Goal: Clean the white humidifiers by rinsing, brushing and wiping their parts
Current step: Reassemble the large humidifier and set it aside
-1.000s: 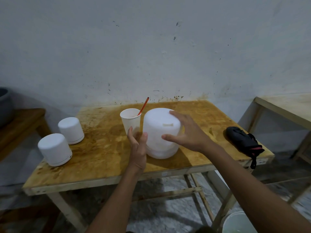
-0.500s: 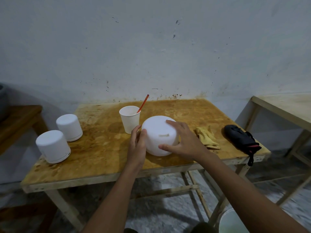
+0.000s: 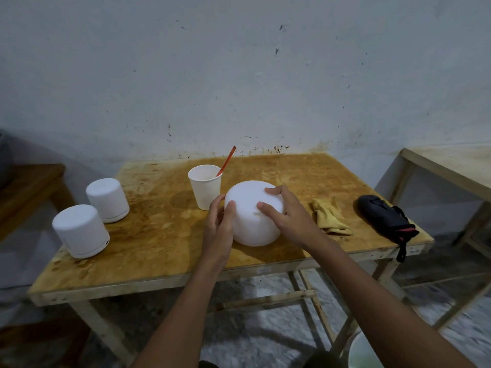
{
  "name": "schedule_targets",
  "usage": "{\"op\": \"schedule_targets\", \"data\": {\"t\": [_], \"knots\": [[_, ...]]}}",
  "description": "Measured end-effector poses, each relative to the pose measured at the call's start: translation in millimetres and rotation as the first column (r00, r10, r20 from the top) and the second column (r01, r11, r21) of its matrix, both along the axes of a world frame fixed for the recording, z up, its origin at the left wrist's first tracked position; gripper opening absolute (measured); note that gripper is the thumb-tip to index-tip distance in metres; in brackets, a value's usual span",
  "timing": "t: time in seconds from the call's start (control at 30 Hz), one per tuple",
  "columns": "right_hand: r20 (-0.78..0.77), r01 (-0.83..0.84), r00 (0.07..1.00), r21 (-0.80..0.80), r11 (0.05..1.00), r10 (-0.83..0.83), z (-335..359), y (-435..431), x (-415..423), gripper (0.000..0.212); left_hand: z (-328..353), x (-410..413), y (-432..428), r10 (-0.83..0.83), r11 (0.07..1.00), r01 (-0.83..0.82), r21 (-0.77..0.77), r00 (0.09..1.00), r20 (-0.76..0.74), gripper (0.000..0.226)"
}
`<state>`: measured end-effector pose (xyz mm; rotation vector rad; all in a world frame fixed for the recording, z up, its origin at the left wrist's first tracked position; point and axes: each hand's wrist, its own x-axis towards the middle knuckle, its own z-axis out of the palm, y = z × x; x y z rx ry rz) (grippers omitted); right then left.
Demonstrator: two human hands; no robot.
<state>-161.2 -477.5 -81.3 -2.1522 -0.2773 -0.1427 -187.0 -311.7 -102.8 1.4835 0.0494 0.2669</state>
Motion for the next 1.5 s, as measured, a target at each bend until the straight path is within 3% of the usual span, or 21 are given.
{"op": "schedule_targets", "data": {"t": [0.13, 0.67, 0.8, 0.87, 0.97, 1.3, 1.5], "knots": [[-0.02, -0.002, 1.0, 0.049, 0.999, 0.003, -7, 0, 4, 0.064, -1, 5, -2, 0.04, 0.998, -0.041, 0.052, 0.999, 0.025, 0.034], [-0.101, -0.035, 0.994, 0.148, 0.988, 0.05, 3, 4, -6, 0.06, 2, 9, 7, -0.002, 0.998, 0.006, 0.066, 0.998, -0.057, 0.039], [-0.2, 0.055, 0.98, 0.258, 0.965, -0.003, 15, -1, -4, 0.079, 2, 10, 13, -0.03, 0.994, 0.039, 0.103, 0.995, -0.092, 0.042], [-0.308, 0.135, 0.95, 0.237, 0.962, -0.058, 19, -5, 2, 0.077, 6, 11, 16, -0.047, 0.993, 0.061, 0.106, 0.99, -0.133, 0.041], [-0.433, 0.111, 0.901, 0.153, 0.982, -0.034, 21, -3, 3, 0.071, 13, 15, 21, -0.069, 0.994, 0.088, 0.067, 0.969, -0.239, 0.052], [-0.416, 0.115, 0.909, 0.292, 0.949, 0.018, 21, -2, -10, 0.052, 21, 9, 20, -0.08, 0.996, 0.063, -0.07, 0.956, -0.281, 0.024], [-0.431, 0.114, 0.9, 0.36, 0.926, 0.056, 24, -10, -12, 0.04, 27, 5, 10, -0.046, 0.999, 0.042, -0.023, 0.97, -0.239, 0.023]]}}
